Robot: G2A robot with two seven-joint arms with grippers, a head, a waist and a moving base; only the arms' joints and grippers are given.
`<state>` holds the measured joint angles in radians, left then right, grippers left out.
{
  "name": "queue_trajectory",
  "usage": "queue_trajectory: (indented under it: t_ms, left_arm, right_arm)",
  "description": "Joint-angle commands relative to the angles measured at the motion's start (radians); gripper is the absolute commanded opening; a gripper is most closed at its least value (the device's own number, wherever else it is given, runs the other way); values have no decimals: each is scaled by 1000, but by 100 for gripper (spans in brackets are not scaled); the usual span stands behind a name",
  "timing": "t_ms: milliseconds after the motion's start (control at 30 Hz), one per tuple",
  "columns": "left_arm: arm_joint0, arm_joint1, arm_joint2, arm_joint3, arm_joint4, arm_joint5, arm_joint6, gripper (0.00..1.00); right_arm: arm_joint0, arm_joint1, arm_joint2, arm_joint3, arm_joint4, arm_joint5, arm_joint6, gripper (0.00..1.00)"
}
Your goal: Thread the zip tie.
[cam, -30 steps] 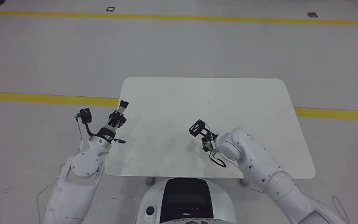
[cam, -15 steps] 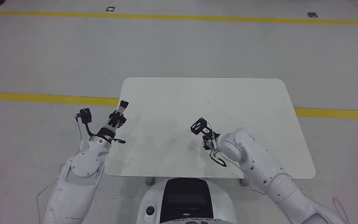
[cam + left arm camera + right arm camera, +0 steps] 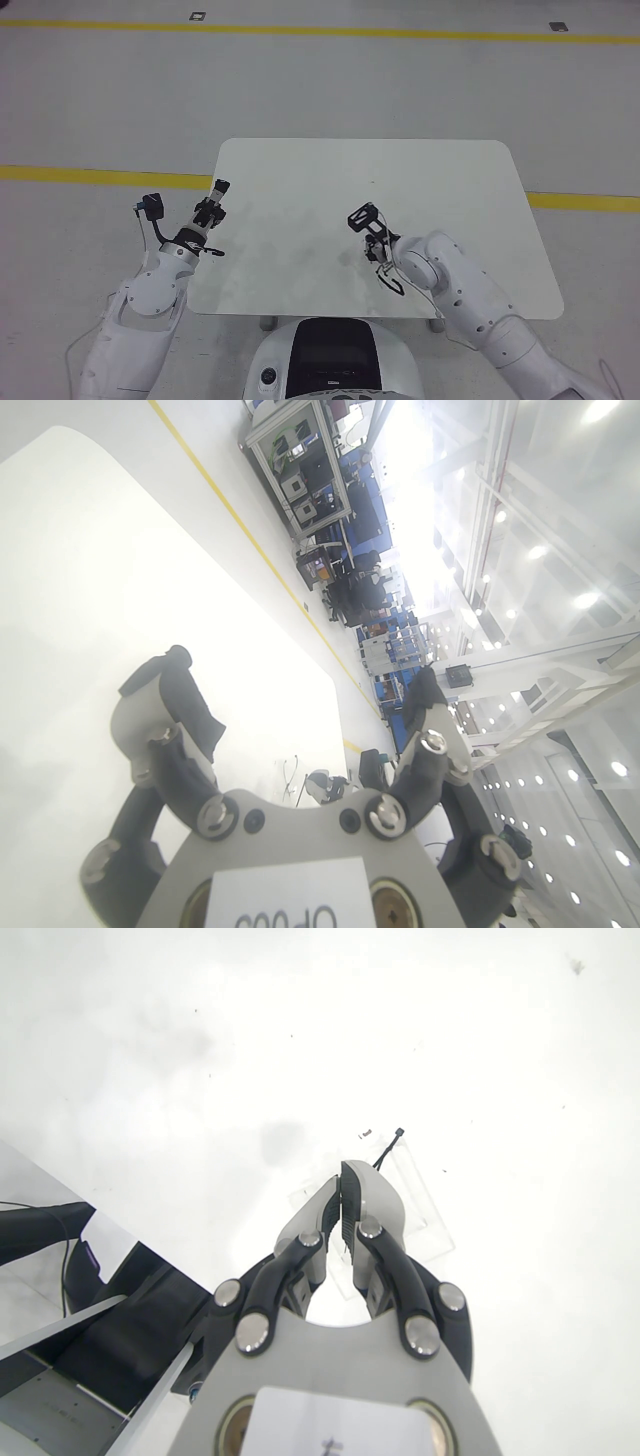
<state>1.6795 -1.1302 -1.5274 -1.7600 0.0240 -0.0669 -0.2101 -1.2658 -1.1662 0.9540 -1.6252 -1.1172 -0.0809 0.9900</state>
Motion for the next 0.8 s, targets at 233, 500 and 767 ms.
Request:
queue_trajectory:
  t_ms: [233,500,767]
  left_arm:
    - [0,0,0,0,0,0,0,100]
    - [0,0,0,0,0,0,0,100]
    - [0,0,0,0,0,0,0,100]
  right_arm:
    - [-14,-2,6,-6,-23,41,-18,0]
    - [5,-13,-25,17,-35,42,-14,0]
    - [29,-25,-45,57,-28,36,-16,0]
